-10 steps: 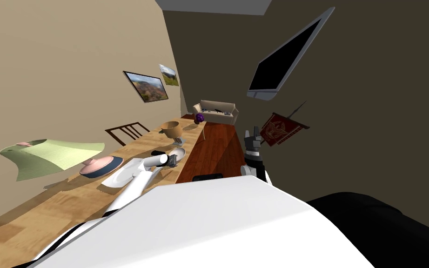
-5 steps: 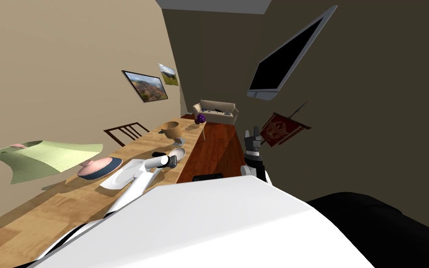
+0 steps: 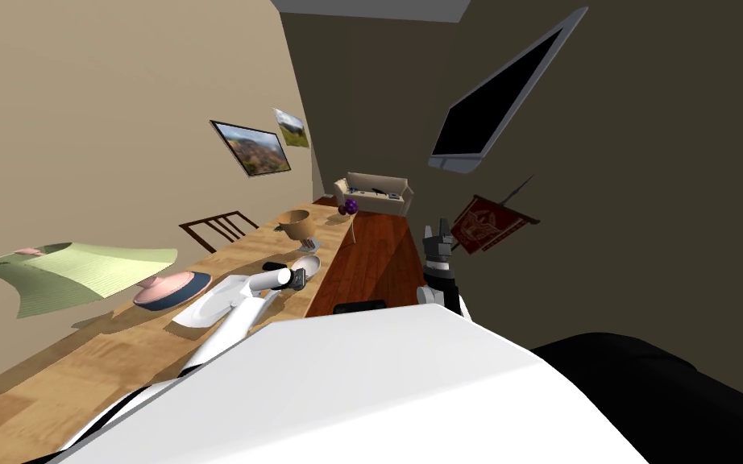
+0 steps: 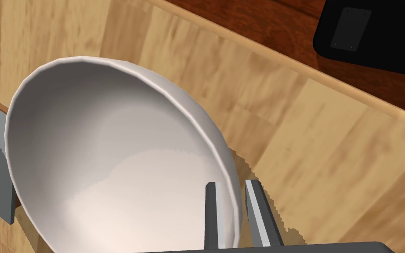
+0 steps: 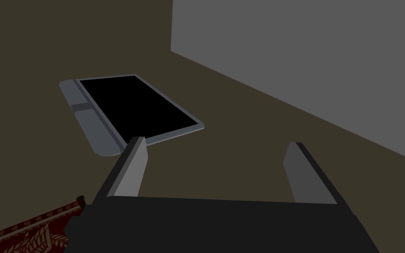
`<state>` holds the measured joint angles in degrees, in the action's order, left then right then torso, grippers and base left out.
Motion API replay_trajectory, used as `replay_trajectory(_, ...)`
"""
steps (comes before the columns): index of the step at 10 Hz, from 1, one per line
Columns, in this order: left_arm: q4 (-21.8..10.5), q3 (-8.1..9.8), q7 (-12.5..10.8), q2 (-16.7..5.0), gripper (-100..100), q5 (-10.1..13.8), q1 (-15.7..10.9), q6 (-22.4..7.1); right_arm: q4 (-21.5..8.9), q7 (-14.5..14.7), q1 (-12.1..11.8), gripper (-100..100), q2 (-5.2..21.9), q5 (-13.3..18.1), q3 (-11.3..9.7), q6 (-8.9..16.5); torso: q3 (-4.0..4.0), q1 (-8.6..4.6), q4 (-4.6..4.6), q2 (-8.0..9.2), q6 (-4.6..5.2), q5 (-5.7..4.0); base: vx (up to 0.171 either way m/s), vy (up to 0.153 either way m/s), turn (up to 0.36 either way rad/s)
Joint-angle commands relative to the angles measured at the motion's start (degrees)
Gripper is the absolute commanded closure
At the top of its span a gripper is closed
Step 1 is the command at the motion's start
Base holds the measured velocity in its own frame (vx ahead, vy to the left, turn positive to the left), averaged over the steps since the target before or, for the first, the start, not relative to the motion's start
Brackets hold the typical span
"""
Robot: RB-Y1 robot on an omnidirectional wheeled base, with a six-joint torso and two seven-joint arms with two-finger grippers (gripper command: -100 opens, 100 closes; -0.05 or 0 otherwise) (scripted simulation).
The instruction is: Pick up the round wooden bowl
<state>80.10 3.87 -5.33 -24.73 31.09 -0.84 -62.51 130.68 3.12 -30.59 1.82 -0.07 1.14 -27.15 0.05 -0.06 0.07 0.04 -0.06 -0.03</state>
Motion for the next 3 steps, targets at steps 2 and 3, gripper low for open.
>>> replay_trajectory(2,0.76,0.17,-0.27,-0.44,100,0.25,-0.23,-0.99,0.00,0.00,0.00,0,0.00,0.00,0.00,0.00,0.05,-0.04,0.02,0.08,0.00,-0.01,-0.026,-0.015,0.012)
replay_trajectory(3,0.85,0.20,-0.33,-0.48,0,0.28,-0.26,-1.21,0.00,0.00,0.00,0,0.00,0.00,0.00,0.00,0.03,-0.01,0.01,0.05,0.00,0.00,0.000,0.000,0.000)
